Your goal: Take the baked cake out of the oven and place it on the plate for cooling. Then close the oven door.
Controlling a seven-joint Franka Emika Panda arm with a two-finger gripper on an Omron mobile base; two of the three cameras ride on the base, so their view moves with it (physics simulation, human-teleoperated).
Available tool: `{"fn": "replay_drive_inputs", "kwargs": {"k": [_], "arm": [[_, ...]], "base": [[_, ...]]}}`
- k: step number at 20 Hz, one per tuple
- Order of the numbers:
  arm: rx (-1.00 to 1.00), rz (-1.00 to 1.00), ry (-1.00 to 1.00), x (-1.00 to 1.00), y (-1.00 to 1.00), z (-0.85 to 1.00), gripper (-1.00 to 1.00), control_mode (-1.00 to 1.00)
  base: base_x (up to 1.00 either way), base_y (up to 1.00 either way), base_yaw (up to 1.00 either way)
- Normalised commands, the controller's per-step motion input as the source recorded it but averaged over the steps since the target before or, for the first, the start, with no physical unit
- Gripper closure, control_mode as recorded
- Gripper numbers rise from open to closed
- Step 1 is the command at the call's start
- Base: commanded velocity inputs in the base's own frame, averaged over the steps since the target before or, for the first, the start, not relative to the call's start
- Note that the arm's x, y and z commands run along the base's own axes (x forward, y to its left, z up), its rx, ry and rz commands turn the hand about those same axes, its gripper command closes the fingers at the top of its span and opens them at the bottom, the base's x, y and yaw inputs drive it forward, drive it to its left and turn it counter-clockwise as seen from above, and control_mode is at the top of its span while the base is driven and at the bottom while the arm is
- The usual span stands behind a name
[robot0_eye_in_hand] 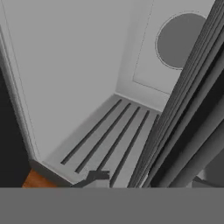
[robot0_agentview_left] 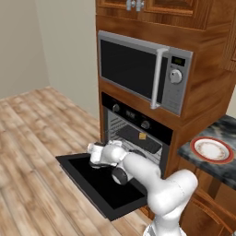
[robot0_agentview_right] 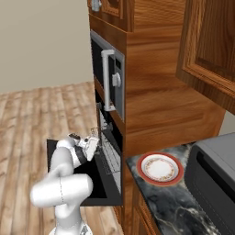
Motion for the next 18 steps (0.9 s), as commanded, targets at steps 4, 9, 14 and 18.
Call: {"fn": "replay_drive_inputs", "kwargs": {"k": [4,9,14,18], "arm": [[0.25,0.15,0.18,-0.66,0.71,-0.29,1.00,-1.00],[0.30,0.15,0.22,-0.61,0.68,-0.25,1.00,-1.00],[0.31,0.15,0.22,-0.61,0.62,-0.28,1.00,-1.00],[0.31,0.15,0.21,-0.65,0.64,-0.30,1.00,-1.00]], "base": [[0.00,0.00,0.00],[0.00,0.00,0.00],[0.00,0.00,0.00],[0.00,0.00,0.00]]}}
